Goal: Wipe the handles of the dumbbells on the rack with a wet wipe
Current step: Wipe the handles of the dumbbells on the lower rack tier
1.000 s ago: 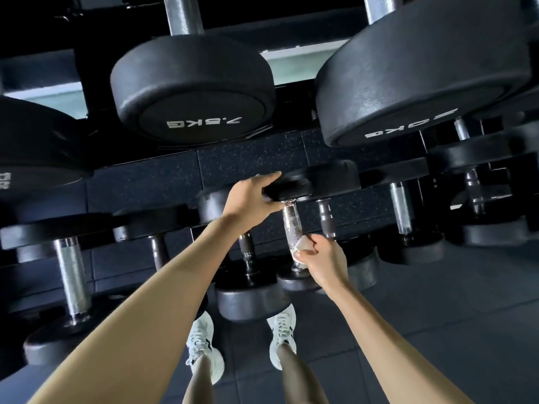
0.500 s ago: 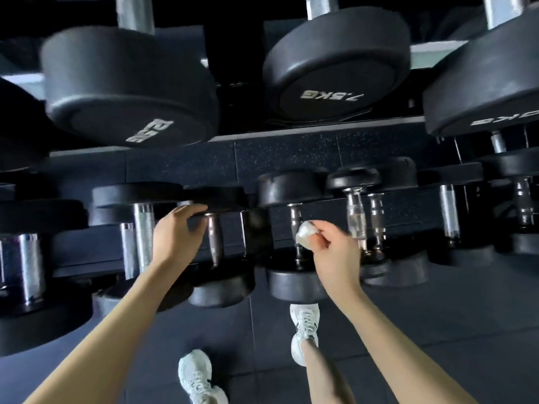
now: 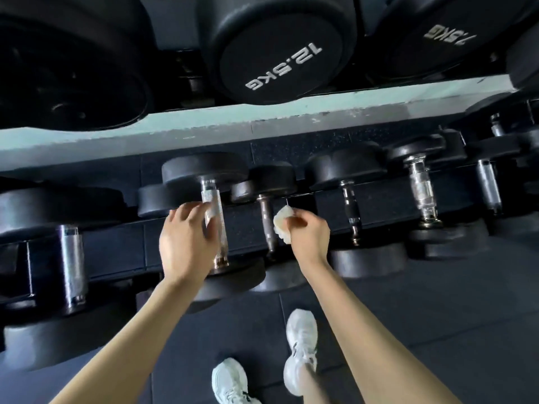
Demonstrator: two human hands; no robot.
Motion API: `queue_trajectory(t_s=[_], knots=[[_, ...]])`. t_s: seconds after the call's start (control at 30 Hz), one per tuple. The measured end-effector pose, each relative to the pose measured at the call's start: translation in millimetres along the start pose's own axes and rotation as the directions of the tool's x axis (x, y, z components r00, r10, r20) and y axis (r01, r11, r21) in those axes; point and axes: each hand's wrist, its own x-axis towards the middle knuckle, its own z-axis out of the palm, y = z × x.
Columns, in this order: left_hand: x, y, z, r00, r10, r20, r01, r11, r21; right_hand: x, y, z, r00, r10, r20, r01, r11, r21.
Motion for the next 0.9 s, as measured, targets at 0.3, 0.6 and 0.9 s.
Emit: queue_trajectory(t_s=[0.3, 0.6, 0.9], knots=[[57, -25, -31, 0.973, -0.129, -0.189, 0.092, 0.976, -0.197, -10, -78, 69, 0.968, -0.082, 0.237, 0.058, 0.992, 0.109], [93, -21, -38, 0.977, -0.139, 0.159, 0.19, 0.907, -0.376, -33, -57, 81, 0.969, -0.009, 0.248, 0.032, 0.996, -0.086], [93, -24, -34, 0.977, -0.14, 0.16, 0.197, 0.877, -0.438, -17, -97, 102, 0.992, 0.077, 0.1, -0.08, 0.997, 0.025]])
